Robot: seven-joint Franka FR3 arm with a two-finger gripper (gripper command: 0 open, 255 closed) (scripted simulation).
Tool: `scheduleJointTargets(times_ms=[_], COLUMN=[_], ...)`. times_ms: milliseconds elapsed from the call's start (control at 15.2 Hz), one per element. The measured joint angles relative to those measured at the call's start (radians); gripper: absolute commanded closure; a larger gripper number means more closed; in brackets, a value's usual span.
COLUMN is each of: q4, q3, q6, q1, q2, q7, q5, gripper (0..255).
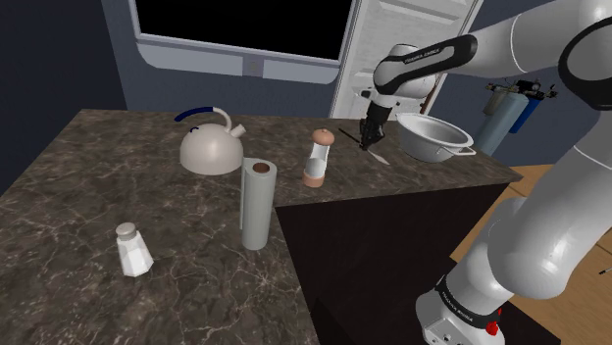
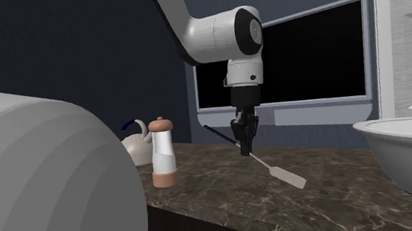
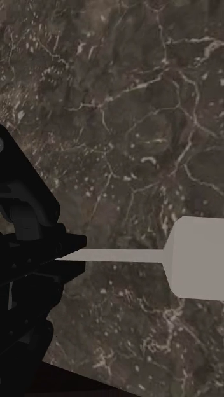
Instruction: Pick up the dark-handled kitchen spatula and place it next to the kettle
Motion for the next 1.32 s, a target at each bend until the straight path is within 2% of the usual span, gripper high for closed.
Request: scheduleJointTargets(times_ms=[1320], q4=[0.195], q3=[0.018], q6=[-0.266], q1=[0.002], q2=[-0.083], q7=[0.047], q5=[-0.047], gripper=[255])
